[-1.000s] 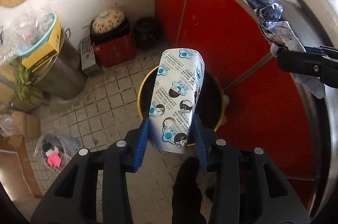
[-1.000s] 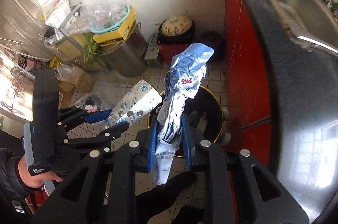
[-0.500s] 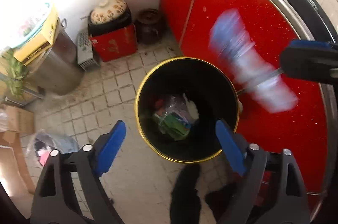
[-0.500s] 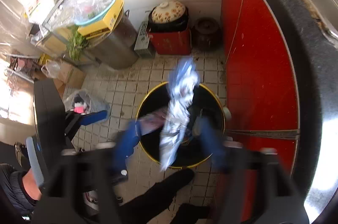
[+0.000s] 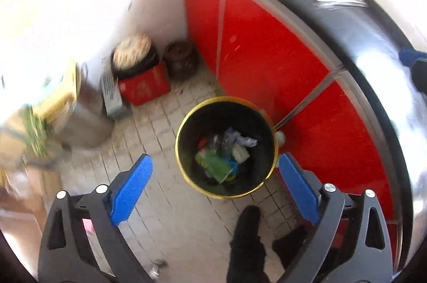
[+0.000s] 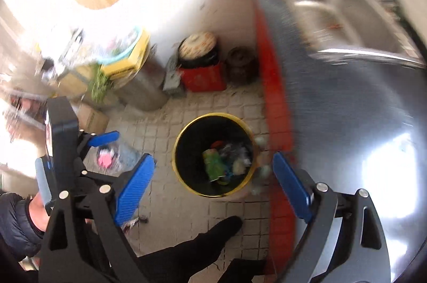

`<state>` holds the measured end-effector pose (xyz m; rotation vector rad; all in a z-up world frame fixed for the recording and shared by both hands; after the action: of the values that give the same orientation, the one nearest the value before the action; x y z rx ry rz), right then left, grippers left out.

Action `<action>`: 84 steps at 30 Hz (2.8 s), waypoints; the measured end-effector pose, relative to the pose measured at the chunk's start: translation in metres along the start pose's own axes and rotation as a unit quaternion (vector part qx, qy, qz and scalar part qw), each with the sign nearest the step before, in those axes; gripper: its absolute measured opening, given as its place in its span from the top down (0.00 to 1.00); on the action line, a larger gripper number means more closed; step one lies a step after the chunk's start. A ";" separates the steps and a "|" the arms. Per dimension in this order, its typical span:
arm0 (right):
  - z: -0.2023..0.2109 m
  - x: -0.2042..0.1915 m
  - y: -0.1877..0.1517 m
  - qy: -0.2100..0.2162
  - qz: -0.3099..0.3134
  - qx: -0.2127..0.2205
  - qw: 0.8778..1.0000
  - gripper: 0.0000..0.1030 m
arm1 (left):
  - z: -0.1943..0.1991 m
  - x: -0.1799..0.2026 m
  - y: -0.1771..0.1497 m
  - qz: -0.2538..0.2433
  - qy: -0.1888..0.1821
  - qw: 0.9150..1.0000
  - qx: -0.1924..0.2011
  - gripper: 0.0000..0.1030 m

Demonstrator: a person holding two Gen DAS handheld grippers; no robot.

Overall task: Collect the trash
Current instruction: 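Bring both tools back over the counter, then grasp the green-capped marker with the left tool while the right tool grasps the lime green box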

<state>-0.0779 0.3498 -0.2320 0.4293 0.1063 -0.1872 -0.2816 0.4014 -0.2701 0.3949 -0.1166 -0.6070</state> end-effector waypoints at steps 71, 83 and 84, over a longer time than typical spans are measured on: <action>0.190 0.387 -0.388 -0.179 -0.286 -0.004 0.941 0.64 | 0.028 0.760 -0.060 -0.693 -0.331 0.640 -0.031 0.59; 0.223 0.350 -0.385 -0.228 -0.280 0.017 0.932 0.69 | 0.073 0.731 -0.044 -0.662 -0.314 0.680 0.028 0.88; 0.227 0.346 -0.385 -0.230 -0.283 0.021 0.931 0.69 | 0.081 0.728 -0.035 -0.652 -0.315 0.689 0.031 0.88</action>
<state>0.1965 -0.1446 -0.2307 0.3786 -0.2423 -0.8548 0.2767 -0.0702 -0.2157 0.2645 -0.5419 -2.1811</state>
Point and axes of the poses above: each gripper's, at about its wrist camera, not at the fingertips, and z roughly against the way its jaws point, x to its right, y to its top, the point moved 7 cm from there along -z, roughly the way its jaws point, and after that the axes turned 2 degrees about -x, right-handed, at the moved point
